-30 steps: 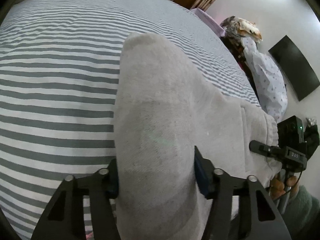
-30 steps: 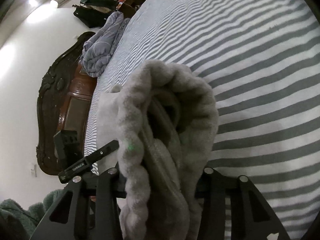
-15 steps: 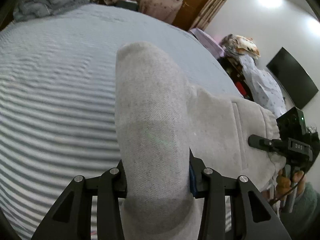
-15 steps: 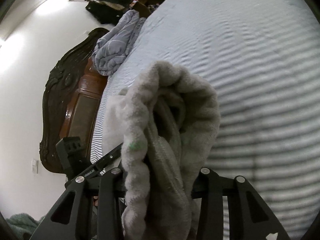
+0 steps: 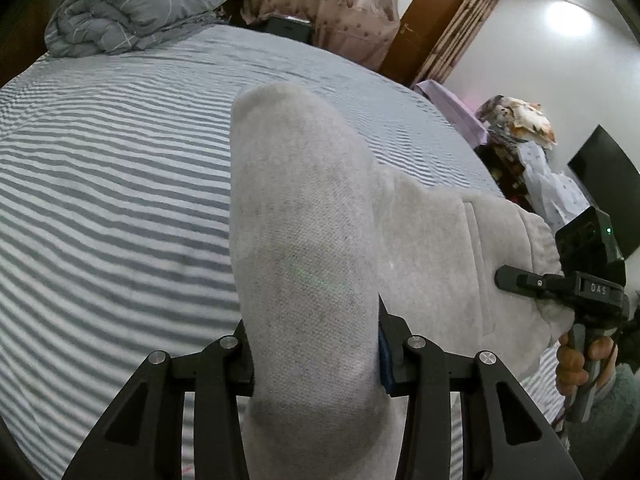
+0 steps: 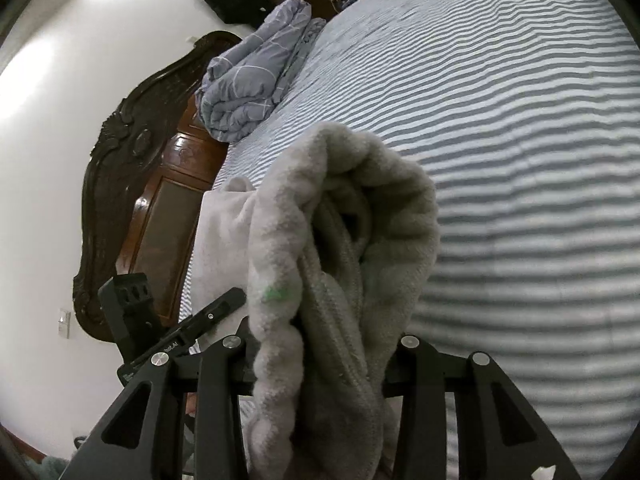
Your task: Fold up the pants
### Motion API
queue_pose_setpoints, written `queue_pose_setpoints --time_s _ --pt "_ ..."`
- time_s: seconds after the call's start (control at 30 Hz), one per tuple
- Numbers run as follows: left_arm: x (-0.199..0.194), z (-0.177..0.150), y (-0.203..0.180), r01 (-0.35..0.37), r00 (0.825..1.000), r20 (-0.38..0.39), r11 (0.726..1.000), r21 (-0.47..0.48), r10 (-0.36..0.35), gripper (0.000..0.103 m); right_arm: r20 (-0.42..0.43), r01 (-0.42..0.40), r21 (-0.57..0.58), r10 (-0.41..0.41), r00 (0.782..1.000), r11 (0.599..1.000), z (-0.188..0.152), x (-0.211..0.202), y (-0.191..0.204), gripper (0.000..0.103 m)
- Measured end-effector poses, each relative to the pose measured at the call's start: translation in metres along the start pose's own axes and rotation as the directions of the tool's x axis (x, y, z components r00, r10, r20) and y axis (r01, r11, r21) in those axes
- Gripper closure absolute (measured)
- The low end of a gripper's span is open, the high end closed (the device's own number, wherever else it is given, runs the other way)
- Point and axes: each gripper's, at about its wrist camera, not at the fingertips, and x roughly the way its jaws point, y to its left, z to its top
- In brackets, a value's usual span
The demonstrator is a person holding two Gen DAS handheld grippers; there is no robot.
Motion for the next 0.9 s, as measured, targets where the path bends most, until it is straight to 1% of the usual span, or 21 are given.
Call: queue_pose_setpoints --time_s 0.1,0.17,0.2,0.23,0.27,0.3,0.33,0.37,0.43,0.47,0.5,0.57,0.63,0.67,0.8,0.9 --pt "0.022 0.006 0.017 -0.008 0.999 -0.037 1.0 -0.01 0.008 0.059 -0.032 0.034 0.011 -0.034 0.999 0.999 0.007 0.02 -0.013 0.067" --pt "0.04 0.003 0.031 -0.02 0.997 -0.074 0.999 -0.027 0.018 0.056 -0.053 0.099 0.009 -0.098 0.994 0.995 0.006 0.035 -0.025 0.065" --pt "0.047 0.001 0.037 -0.024 0.996 -0.088 0.999 -0.035 0.021 0.052 -0.06 0.124 0.007 -0.123 0.991 0.992 0.002 0.038 -0.032 0.062" --pt "0.052 -0.001 0.042 -0.026 0.995 -0.092 0.999 -0.041 0.022 0.05 -0.059 0.133 0.013 -0.132 0.989 0.991 0.0 0.04 -0.037 0.057" --pt "0.054 -0.004 0.045 -0.022 0.996 -0.086 0.999 -0.041 0.018 0.044 -0.052 0.151 0.015 -0.15 0.987 0.988 -0.002 0.04 -0.042 0.054" --pt "0.054 -0.007 0.047 -0.009 0.997 -0.076 0.999 -0.036 0.006 0.039 -0.035 0.171 0.012 -0.17 0.985 0.985 -0.005 0.039 -0.045 0.049" --pt "0.054 -0.008 0.048 -0.001 0.997 -0.073 0.999 -0.032 -0.002 0.038 -0.021 0.182 0.004 -0.182 0.983 0.983 -0.008 0.036 -0.047 0.045" --pt "0.053 -0.009 0.05 0.004 0.997 -0.072 1.0 -0.026 -0.006 0.036 -0.014 0.187 -0.01 -0.187 0.982 0.982 -0.01 0.034 -0.047 0.043" --pt "0.049 -0.011 0.053 0.0 0.998 -0.069 1.0 -0.014 -0.001 0.032 0.006 0.211 -0.029 -0.211 0.977 0.977 -0.015 0.028 -0.046 0.037" --pt "0.045 -0.012 0.054 0.003 0.998 -0.066 1.0 -0.014 -0.004 0.032 0.02 0.225 -0.038 -0.224 0.974 0.974 -0.019 0.022 -0.044 0.037" --pt "0.041 -0.013 0.055 0.001 0.998 -0.061 1.0 -0.01 -0.002 0.032 0.03 0.246 -0.043 -0.245 0.969 0.968 -0.024 0.017 -0.043 0.037" --pt "0.03 -0.016 0.051 -0.038 0.998 -0.046 0.999 0.022 0.039 0.032 0.053 0.285 -0.067 -0.282 0.958 0.956 -0.032 0.008 -0.038 0.036" --pt "0.021 -0.022 0.041 -0.071 0.997 -0.028 0.996 0.05 0.072 0.032 0.084 0.351 -0.119 -0.343 0.936 0.929 -0.046 -0.001 -0.026 0.036" --pt "0.015 -0.028 0.036 -0.094 0.995 -0.022 0.993 0.065 0.095 0.032 0.097 0.368 -0.133 -0.358 0.929 0.92 -0.05 -0.005 -0.02 0.036" --pt "0.001 -0.051 0.032 -0.131 0.991 -0.011 0.99 0.056 0.132 0.032 0.134 0.416 -0.159 -0.398 0.907 0.895 -0.07 -0.017 0.0 0.036" --pt "-0.009 -0.064 0.034 -0.146 0.989 0.006 0.989 0.035 0.146 0.032 0.137 0.47 -0.201 -0.45 0.882 0.86 -0.084 -0.016 0.012 0.036"
